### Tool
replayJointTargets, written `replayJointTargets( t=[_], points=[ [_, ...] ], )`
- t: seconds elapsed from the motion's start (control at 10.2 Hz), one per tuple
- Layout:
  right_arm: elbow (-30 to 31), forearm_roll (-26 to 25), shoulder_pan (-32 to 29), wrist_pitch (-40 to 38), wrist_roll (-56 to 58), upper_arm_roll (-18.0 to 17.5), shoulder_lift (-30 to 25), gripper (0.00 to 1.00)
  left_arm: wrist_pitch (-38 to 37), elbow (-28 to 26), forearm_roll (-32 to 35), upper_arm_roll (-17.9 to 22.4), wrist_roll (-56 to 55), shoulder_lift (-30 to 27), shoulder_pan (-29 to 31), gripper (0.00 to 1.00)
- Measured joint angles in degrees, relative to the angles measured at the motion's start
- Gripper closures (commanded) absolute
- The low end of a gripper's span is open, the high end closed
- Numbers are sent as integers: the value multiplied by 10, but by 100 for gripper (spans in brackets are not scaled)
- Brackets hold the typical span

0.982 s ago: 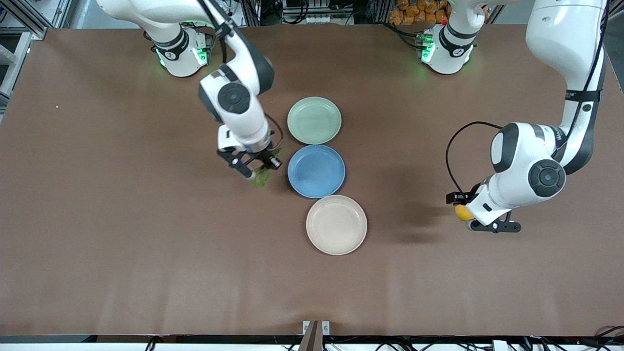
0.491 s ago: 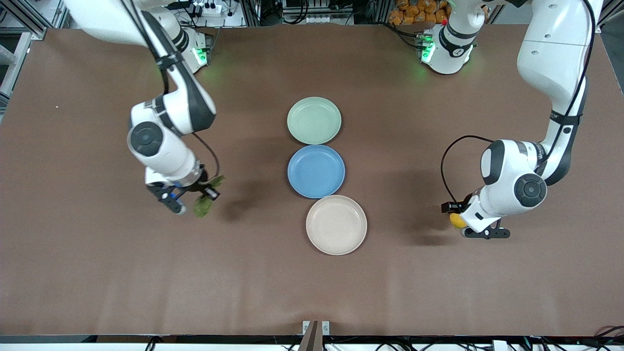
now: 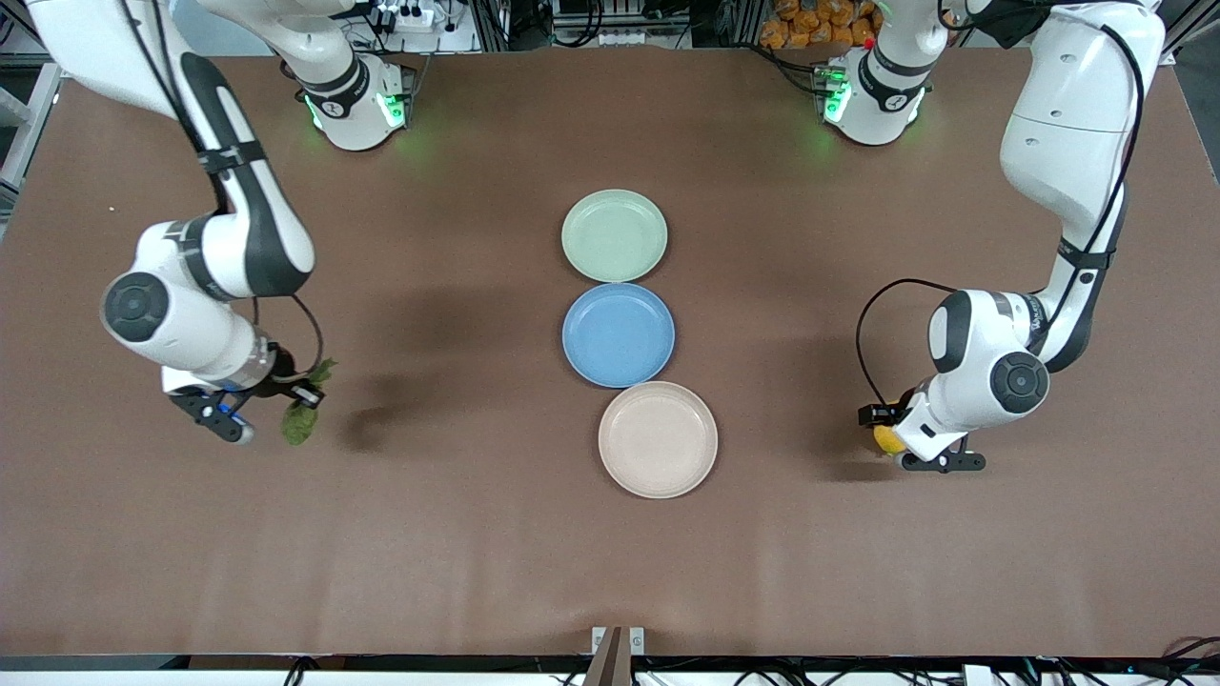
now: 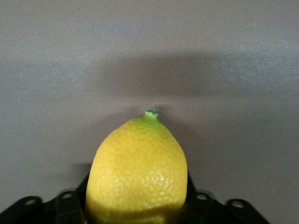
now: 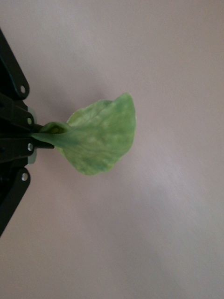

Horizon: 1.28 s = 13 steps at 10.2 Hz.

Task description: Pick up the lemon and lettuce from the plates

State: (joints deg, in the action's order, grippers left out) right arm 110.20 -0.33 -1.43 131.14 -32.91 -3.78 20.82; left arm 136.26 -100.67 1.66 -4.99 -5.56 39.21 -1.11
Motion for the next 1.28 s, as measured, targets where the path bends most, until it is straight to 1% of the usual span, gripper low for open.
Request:
replayJointTargets(
  t=[0.1,0.2,0.29,0.39,0.49,0.59,0.98,1.28],
  points=[
    [1,0,-22,0,28,0,3,94,1,2,2,0,0,0,0,0],
    [1,0,-36,0,44,0,7,78,2,4,4,0,0,-1,0,0],
    [2,0,-41,0,48,0,11,73,2,7,5,0,0,-2,0,0],
    [2,0,-40,1,48,-2,13,50,-1,13,11,0,0,-6,0,0],
    [1,0,-41,1,48,-2,14,18,-12,17,18,0,0,-14,0,0],
    [-1,0,-42,1,48,-2,15,0,-29,19,21,0,0,-26,0,0],
    [-3,0,-44,-5,50,-2,16,0,-115,35,22,-1,0,-93,0,0],
    [-12,0,-47,-28,94,-2,7,0,-167,37,16,-2,0,-150,0,0]
  ],
)
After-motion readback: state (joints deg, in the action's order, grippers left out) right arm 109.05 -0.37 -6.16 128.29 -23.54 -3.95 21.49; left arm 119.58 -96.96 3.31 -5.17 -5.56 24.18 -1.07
